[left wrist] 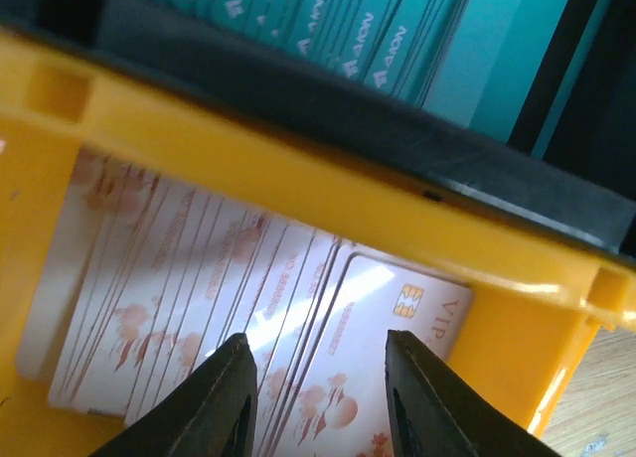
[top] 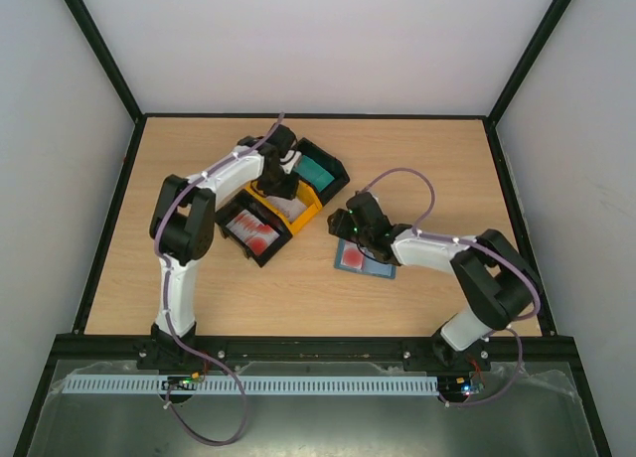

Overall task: Put the credit cards into the card holder
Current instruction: Pick up the credit card from the storage box.

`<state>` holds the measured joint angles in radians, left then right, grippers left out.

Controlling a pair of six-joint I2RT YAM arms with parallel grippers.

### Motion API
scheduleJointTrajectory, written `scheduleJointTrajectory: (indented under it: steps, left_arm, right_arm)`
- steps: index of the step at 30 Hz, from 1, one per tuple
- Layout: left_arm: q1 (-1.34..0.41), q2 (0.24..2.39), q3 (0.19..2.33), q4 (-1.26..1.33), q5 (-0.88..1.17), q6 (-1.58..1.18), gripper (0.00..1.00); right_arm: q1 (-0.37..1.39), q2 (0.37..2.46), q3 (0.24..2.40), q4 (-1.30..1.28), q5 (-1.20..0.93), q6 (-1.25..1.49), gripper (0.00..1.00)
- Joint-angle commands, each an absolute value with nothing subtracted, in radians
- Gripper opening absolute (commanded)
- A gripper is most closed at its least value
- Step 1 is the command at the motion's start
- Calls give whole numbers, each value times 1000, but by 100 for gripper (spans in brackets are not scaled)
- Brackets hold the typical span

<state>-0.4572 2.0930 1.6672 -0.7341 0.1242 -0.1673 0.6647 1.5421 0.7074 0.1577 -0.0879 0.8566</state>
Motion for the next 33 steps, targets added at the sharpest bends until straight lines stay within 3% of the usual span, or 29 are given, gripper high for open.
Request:
scheduleJointTrajectory:
  steps: [1, 6, 18, 33]
  left_arm:
    - [-465, 2160, 1750, -822, 175, -82, 39]
    - [-465, 2195, 1752, -824, 166, -27, 48]
    - [-465, 2264, 1792, -840, 214, 0, 52]
    - [-466, 2174, 1705, -812, 373, 11, 39]
  right_arm:
    - [660, 1610, 749, 215, -164, 854, 61]
    - [660, 1674, 791, 223, -207, 853, 61]
    - [660, 1753, 876, 216, -211, 844, 58]
    - [684, 1876, 971, 209, -271, 813, 49]
